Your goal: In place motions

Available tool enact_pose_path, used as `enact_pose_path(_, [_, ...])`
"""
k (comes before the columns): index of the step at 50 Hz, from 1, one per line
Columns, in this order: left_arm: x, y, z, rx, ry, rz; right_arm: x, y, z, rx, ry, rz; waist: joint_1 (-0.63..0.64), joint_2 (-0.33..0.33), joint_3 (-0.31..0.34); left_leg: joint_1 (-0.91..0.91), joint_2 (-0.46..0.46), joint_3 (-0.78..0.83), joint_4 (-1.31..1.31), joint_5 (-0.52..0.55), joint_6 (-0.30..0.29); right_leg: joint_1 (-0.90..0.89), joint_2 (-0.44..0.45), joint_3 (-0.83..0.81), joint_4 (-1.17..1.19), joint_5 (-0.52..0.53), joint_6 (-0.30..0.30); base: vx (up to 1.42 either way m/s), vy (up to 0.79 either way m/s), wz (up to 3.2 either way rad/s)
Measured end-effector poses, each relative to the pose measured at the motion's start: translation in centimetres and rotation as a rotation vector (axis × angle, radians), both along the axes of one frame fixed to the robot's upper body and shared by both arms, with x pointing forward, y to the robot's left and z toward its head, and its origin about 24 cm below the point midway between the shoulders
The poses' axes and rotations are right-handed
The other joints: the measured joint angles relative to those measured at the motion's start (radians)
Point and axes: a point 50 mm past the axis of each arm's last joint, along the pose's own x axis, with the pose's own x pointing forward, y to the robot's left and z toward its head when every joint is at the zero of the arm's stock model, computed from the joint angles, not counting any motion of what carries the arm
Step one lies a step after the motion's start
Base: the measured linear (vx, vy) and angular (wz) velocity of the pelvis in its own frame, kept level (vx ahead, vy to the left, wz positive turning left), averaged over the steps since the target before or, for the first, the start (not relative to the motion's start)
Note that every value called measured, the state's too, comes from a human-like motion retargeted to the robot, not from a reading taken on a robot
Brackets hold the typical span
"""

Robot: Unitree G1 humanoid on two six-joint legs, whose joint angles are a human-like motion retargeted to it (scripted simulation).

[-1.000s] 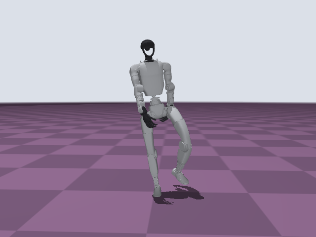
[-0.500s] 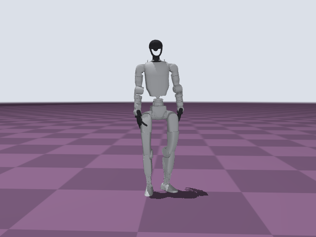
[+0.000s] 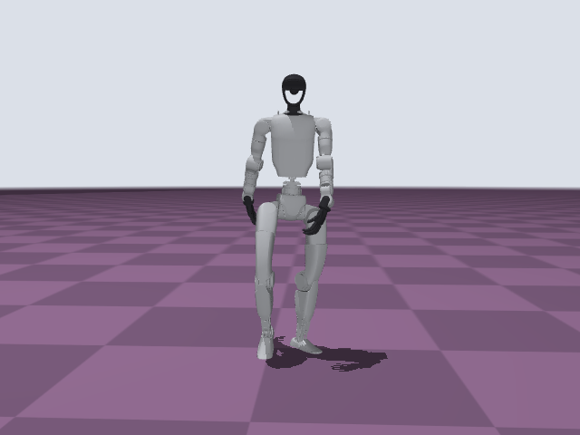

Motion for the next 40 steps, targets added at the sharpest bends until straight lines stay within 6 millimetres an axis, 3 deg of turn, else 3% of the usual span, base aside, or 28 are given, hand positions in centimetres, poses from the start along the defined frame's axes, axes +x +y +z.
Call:
enact_pose_path(3, [-2.6, 0.1, -0.9, -0.012, 0.089, 0.013, 2.3, 0.5, -1.0, 0.012, -0.1, 0.0, 0.02, -0.001, -0.015, 0.008, -0.013, 0.005, 0.0, -0.009, -0.006, 0.13, 0.037, 0.03, -0.233, 0.076, 0.033, 0.09, -0.07, -0.23])
enact_pose_path(5, [-4.7, 0.2, -1.5, -0.008, 0.16, 0.018, 3.9, 0.5, -1.6, 0.013, -0.167, 0.046, 0.024, 0.002, -0.029, 0.005, -0.02, -0.004, 0.005, -0.015, -0.01, 0.223, 0.06, 0.035, -0.396, -0.024, 0.103, 0.08, -0.07, 0.15])
enact_pose_path(7, [-6.7, 0.5, -2.0, 0.012, 0.23, 0.017, 5.6, 0.3, -2.1, 0.016, -0.219, 0.118, 0.018, -0.007, -0.043, 0.006, -0.041, -0.028, 0.009, -0.022, -0.013, 0.296, 0.061, 0.002, -0.535, -0.117, 0.134, 0.08, -0.13, 0.32])
enact_pose_path(10, [-9.4, 1.7, -2.4, 0.073, 0.328, -0.014, 8.1, 0.2, -2.6, 0.045, -0.295, 0.218, 0.055, -0.026, -0.07, 0.007, -0.07, -0.026, 0.006, -0.026, -0.022, 0.33, 0.072, -0.003, -0.673, -0.154, 0.092, 0.07, -0.13, -0.3])
enact_pose_path(16, [-13.1, 4.6, -2.6, 0.212, 0.437, -0.051, 13.6, 0.7, -3.4, 0.06, -0.484, 0.322, 0.085, -0.028, -0.073, -0.017, -0.052, -0.026, 0.016, -0.029, -0.043, 0.332, 0.088, 0.001, -0.756, -0.115, 0.097, -0.05, -0.21, -0.09])
enact_pose_path(20, [-15.9, 5.5, -2.6, 0.218, 0.529, 0.0, 15.4, 0.5, -3.3, 0.065, -0.525, 0.339, 0.068, -0.014, -0.073, -0.018, -0.027, -0.027, 0.024, -0.032, -0.059, 0.334, 0.104, -0.01, -0.751, -0.126, 0.085, 0.01, -0.19, 0.06])
enact_pose_path(25, [-20.2, 4.4, -2.6, 0.204, 0.658, 0.136, 15.2, 1.1, -3.2, 0.067, -0.447, 0.292, 0.071, -0.01, -0.078, -0.026, 0.001, -0.044, 0.087, -0.055, -0.067, 0.352, 0.11, -0.026, -0.746, -0.137, 0.07, 0.0, -0.2, 0.12])
enact_pose_path(30, [-24.5, 2.7, -2.1, 0.164, 0.775, 0.234, 16.4, 2.1, -3.1, 0.079, -0.44, 0.179, 0.111, -0.044, -0.063, -0.111, 0.03, -0.05, 0.325, 0.014, -0.035, 0.38, 0.068, -0.028, -0.748, -0.139, 0.067, 0.0, -0.16, 0.06])
enact_pose_path(35, [-28.3, 2.4, -1.2, 0.188, 0.887, 0.268, 21.6, 4.6, -2.9, 0.152, -0.607, 0.196, 0.189, -0.093, -0.024, -0.394, 0.06, -0.171, 0.816, 0.171, 0.047, 0.392, 0.023, -0.02, -0.758, -0.131, 0.057, -0.09, -0.1, -0.04])
enact_pose_path(40, [-31.2, 2.0, -0.2, 0.209, 0.986, 0.199, 27.7, 6.5, -1.7, 0.202, -0.806, 0.24, 0.296, -0.102, -0.009, -0.592, 0.098, -0.17, 1.136, 0.071, 0.058, 0.368, 0.017, 0.013, -0.756, -0.122, 0.031, -0.08, -0.01, -0.32])
